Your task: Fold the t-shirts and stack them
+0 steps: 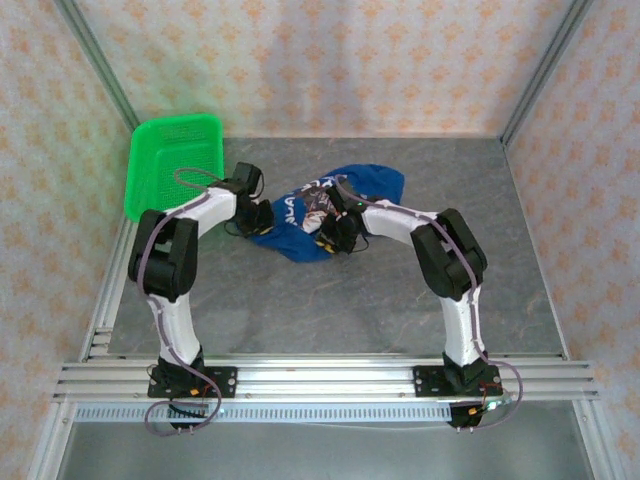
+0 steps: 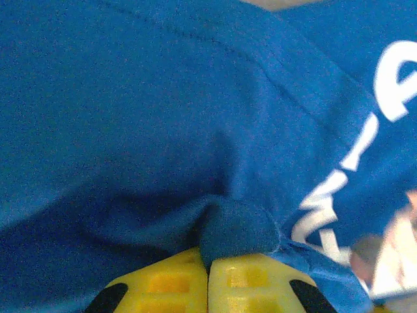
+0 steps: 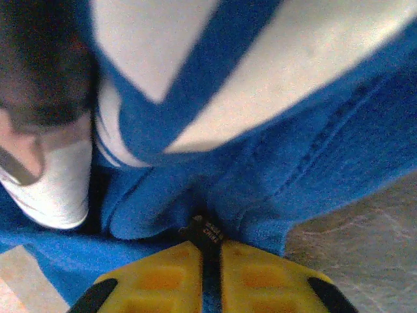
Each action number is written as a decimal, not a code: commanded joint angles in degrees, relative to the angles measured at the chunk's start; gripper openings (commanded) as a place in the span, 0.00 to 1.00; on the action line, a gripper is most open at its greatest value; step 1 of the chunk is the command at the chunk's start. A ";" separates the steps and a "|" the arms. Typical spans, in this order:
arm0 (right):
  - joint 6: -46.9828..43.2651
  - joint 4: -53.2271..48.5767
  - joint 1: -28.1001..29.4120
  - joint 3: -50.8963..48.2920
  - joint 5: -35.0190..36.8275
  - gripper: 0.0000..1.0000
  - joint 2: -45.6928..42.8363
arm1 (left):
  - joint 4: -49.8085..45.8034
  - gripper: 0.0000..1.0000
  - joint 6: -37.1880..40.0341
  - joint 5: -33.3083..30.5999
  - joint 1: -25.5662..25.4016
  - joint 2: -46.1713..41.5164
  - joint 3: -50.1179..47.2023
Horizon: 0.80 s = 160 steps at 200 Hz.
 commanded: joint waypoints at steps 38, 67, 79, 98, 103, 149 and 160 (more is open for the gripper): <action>-0.28 -3.56 -3.34 -0.61 5.91 0.00 -5.45 | 4.78 0.07 -0.19 4.27 0.53 -12.84 -6.04; -3.73 -7.81 -4.85 0.33 9.60 0.00 -10.94 | 5.43 0.07 0.22 7.36 0.18 -17.62 -6.43; -5.87 -10.30 -5.16 0.65 11.72 0.00 -13.31 | 5.55 0.07 0.37 9.25 -0.24 -19.76 -7.15; -9.34 -12.38 -5.41 -0.47 14.87 0.00 -17.38 | 6.24 0.07 0.12 10.99 -2.22 -23.66 -9.15; -10.25 -12.67 -5.37 -0.89 15.62 0.00 -18.40 | 6.67 0.07 -0.01 11.35 -3.13 -24.77 -9.83; -21.28 -19.73 -5.63 -6.68 24.97 0.00 -29.63 | 14.62 0.10 -5.15 9.44 -13.94 -34.29 -19.68; -22.75 -20.23 -5.73 -10.12 27.20 0.00 -33.38 | 17.60 0.14 -5.61 9.40 -17.48 -36.05 -21.97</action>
